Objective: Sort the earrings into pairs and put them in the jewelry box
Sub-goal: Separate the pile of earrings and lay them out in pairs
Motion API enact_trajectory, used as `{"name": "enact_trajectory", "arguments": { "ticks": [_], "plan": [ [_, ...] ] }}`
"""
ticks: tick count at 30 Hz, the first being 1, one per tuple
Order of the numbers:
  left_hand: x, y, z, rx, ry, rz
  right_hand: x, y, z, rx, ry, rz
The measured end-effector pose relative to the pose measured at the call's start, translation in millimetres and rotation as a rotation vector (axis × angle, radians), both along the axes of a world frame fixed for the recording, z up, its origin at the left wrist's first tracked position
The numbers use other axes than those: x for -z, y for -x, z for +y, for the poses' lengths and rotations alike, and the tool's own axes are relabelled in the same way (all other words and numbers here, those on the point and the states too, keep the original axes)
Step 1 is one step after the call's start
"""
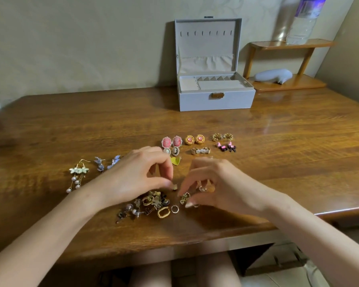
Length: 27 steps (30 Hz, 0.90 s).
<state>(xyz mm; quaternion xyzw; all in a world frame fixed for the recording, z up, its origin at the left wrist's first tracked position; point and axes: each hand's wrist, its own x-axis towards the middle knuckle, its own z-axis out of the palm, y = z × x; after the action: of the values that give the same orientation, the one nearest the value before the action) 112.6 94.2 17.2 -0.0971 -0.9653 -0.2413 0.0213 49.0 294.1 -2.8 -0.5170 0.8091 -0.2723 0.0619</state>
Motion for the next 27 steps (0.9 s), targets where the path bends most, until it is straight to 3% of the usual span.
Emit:
{"name": "enact_trajectory", "arguments": {
  "ticks": [7, 14, 21, 27],
  "plan": [
    [6.3, -17.8, -12.5, 0.133, 0.061, -0.072, 14.8, -12.9, -19.2, -0.056, 0.062, 0.077],
    [20.8, -29.8, -33.4, -0.057, -0.050, 0.054, 19.6, -17.4, -29.3, -0.061, 0.047, 0.206],
    [26.4, -34.3, -37.9, -0.022, 0.057, 0.061, 24.2, -19.3, -32.7, -0.087, 0.063, 0.487],
    [24.9, -34.2, -34.2, -0.011, 0.187, 0.119, 22.7, -18.7, -29.4, -0.084, 0.106, 0.428]
  ]
}}
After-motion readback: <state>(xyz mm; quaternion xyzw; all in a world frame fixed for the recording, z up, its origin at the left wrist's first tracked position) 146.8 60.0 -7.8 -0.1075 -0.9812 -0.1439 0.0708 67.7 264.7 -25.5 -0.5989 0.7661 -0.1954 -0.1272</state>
